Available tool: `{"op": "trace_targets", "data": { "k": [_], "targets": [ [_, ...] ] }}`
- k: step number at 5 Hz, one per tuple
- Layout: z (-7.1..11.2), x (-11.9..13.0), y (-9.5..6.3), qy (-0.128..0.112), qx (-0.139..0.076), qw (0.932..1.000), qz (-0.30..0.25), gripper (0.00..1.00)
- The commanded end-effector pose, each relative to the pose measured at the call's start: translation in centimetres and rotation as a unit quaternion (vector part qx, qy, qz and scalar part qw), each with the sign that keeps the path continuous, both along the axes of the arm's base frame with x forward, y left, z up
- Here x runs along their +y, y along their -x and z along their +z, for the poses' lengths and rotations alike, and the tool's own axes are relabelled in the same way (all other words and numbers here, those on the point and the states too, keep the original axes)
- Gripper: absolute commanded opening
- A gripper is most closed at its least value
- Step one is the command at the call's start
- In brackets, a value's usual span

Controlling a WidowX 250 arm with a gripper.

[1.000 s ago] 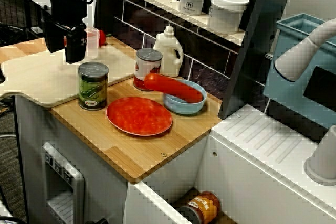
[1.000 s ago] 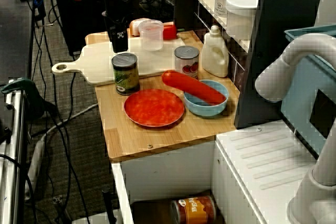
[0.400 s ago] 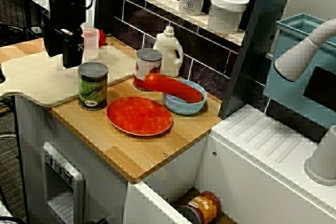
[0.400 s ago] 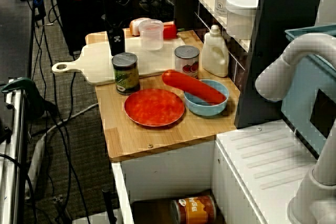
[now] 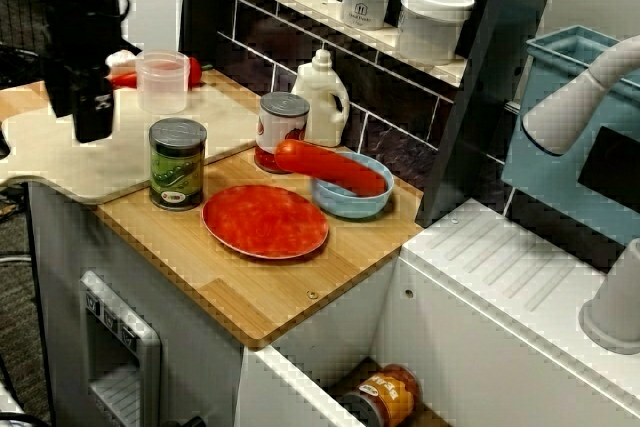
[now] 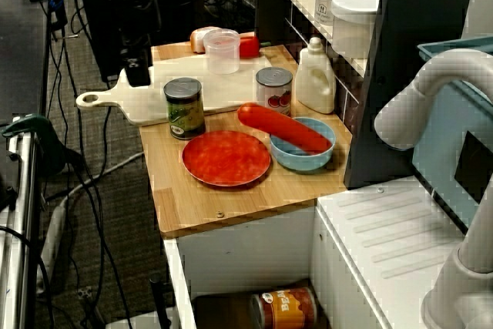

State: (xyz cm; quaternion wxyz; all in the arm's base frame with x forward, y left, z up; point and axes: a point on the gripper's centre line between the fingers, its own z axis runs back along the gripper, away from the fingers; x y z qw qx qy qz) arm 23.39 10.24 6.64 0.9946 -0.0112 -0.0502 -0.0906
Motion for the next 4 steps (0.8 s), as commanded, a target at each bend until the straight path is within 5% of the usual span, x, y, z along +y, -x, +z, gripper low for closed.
{"op": "trace_targets", "data": {
  "k": [1, 4],
  "targets": [
    [0.8, -0.7, 3.3, -0.013, -0.043, 0.9985, -0.03, 1.0],
    [-0.5, -4.7, 5.3, -0.034, -0.048, 0.998, -0.022, 1.0]
  ]
}}
